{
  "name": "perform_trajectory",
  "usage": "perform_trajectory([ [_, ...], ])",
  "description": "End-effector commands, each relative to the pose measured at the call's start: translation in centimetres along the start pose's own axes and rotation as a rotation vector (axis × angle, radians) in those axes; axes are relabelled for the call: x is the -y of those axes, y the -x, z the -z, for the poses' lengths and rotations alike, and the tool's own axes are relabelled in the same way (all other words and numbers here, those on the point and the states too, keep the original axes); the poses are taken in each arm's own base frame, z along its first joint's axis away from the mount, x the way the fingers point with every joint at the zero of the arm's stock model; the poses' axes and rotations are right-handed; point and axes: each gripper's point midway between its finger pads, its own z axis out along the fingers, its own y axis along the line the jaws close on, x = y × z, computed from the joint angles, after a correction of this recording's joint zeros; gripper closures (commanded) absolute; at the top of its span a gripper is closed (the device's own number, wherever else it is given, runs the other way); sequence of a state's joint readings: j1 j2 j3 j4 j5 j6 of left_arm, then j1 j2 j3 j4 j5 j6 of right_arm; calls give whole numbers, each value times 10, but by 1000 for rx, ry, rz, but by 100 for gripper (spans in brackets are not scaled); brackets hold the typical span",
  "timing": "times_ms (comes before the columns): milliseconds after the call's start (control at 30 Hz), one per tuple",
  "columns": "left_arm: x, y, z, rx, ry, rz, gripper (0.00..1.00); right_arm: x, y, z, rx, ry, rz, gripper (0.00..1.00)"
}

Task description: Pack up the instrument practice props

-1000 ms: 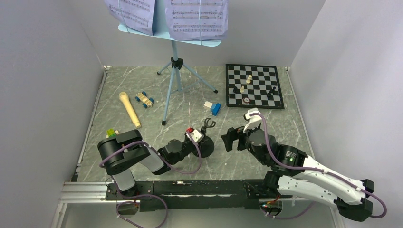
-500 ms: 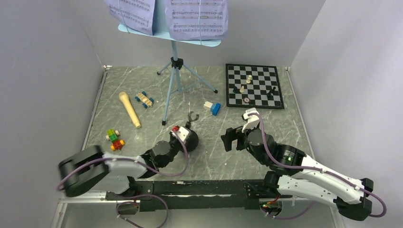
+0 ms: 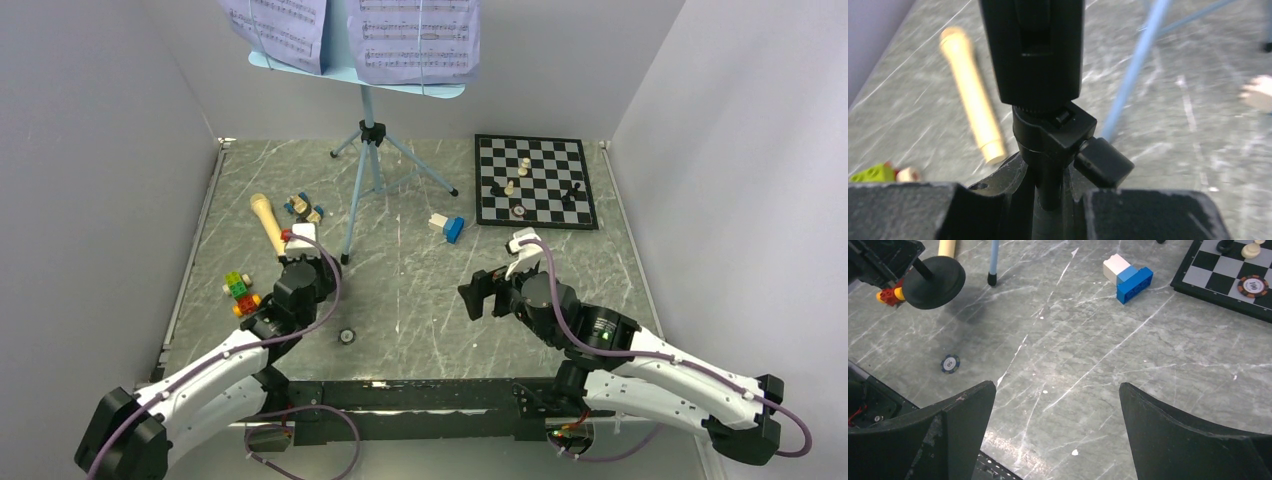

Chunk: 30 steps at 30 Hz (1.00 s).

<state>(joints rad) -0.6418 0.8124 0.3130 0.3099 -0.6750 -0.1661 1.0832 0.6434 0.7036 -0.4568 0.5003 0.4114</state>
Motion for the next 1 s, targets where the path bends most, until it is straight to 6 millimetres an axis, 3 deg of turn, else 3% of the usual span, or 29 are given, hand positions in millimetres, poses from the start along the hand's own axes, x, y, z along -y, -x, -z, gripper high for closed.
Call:
perform_trajectory([
  [0,-33,4,-6,-13,155,107,100,-14,11,-4,45,61,-7,0],
  [367,-42,-60,-15,-212,253,177,100,-16,5,-6,45,80,6,0],
  [667,-64,-69,-11,-253,379,216,100,-16,-1,-10,32,78,35,0],
  [800,-63,-63,-19,-302,407,172,100,-14,2,-7,40,77,35,0],
  [967,-56,-16,-19,-248,339,154,100,-11,4,0,61,83,15,0],
])
